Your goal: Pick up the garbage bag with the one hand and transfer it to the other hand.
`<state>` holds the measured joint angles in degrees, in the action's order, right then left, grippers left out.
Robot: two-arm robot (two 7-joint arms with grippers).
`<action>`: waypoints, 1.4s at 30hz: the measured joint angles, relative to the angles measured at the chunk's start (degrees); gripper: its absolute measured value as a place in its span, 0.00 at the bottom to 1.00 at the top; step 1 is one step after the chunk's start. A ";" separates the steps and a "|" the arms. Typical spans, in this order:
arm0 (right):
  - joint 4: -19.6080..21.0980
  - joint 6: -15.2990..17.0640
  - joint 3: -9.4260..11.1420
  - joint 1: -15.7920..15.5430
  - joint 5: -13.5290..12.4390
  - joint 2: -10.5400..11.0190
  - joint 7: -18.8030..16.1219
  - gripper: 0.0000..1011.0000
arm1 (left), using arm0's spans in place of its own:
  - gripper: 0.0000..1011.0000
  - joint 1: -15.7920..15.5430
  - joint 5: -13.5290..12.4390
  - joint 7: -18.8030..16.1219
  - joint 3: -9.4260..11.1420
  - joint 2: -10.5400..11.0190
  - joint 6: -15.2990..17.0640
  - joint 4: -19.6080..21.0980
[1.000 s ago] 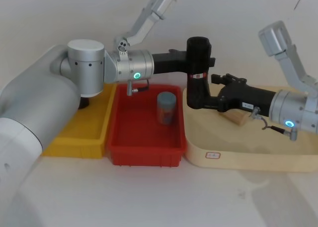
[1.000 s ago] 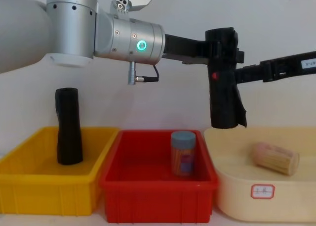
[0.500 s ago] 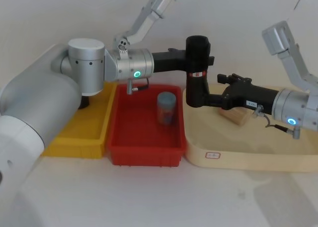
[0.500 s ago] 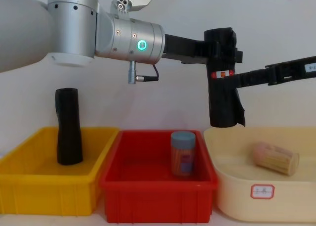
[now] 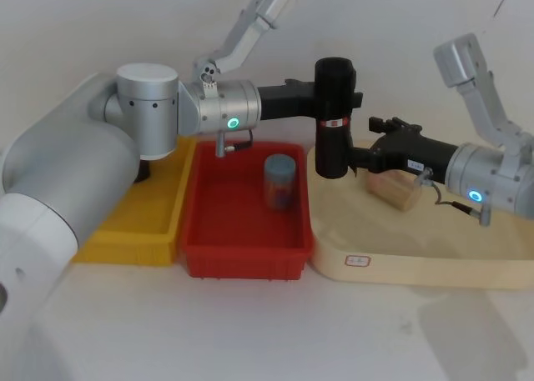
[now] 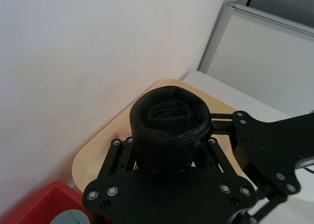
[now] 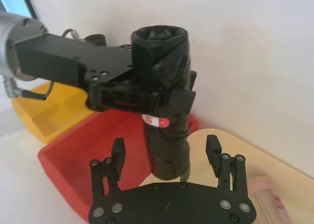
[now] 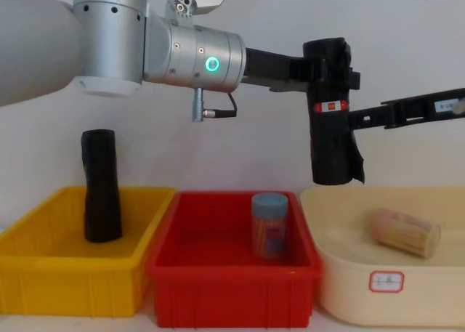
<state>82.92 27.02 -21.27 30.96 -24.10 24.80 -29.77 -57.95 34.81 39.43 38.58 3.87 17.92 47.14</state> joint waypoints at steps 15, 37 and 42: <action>-5.30 -1.99 -0.95 2.15 0.37 -2.52 2.28 0.99 | 0.44 0.01 -0.18 -0.07 -0.09 -0.43 0.12 0.06; -11.39 -4.44 -2.72 4.94 -0.77 -5.38 2.25 0.99 | 0.44 -0.51 -0.69 -0.05 -0.35 -1.22 -0.01 -0.97; -12.40 -4.85 -3.27 5.52 -0.89 -5.97 2.18 0.99 | 0.44 -0.57 -0.75 -0.01 -0.43 -1.34 -0.09 -1.10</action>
<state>70.52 22.17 -24.54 36.48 -25.00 18.83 -27.60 -58.52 34.06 39.43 38.15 2.53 17.83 46.04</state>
